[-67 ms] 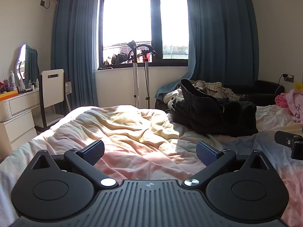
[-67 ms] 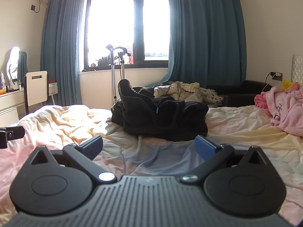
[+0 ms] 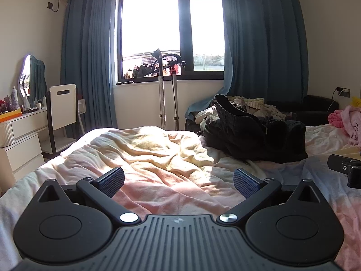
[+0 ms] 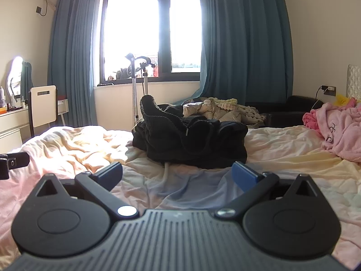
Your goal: Fold clothes
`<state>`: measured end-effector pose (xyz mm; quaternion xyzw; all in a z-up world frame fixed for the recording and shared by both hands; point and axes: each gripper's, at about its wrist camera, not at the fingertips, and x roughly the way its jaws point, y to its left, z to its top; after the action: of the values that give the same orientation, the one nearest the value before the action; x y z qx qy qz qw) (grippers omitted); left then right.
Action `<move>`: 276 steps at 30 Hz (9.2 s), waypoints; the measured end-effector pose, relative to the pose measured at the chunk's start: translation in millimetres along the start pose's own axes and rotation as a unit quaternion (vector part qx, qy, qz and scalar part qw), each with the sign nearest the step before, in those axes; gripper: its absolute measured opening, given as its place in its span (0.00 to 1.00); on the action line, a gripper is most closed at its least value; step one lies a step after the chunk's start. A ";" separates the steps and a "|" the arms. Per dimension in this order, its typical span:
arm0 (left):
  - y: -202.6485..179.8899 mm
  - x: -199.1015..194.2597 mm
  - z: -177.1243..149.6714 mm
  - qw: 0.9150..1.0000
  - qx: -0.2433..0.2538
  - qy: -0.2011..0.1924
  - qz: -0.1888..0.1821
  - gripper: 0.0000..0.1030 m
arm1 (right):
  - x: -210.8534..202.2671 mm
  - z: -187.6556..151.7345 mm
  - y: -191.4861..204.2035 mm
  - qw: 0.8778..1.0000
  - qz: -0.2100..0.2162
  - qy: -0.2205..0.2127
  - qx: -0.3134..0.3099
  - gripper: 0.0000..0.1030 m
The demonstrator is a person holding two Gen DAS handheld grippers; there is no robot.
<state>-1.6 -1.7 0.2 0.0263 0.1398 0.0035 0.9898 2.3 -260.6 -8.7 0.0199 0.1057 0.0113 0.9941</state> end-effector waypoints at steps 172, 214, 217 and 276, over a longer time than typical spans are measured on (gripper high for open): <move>83.7 135.8 -15.8 0.989 0.015 0.098 -0.106 0.26 | 102.4 -71.3 15.0 0.983 -0.024 0.180 0.025 0.52; 254.0 108.1 194.7 0.982 -0.166 -0.091 0.015 0.11 | -16.0 46.8 195.5 0.962 0.273 -0.014 0.027 0.09; 290.5 130.4 193.8 0.985 -0.142 -0.081 0.052 0.10 | -6.5 50.5 244.4 0.944 0.329 -0.003 0.015 0.11; 153.4 76.7 -4.2 0.907 -0.316 0.267 0.075 0.81 | -21.5 -23.9 47.3 0.987 0.136 0.087 -0.012 0.71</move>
<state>71.0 152.8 -17.0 -0.2791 0.3881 0.1282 0.8689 -24.6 -213.0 -25.5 0.0215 0.1876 0.1494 0.9706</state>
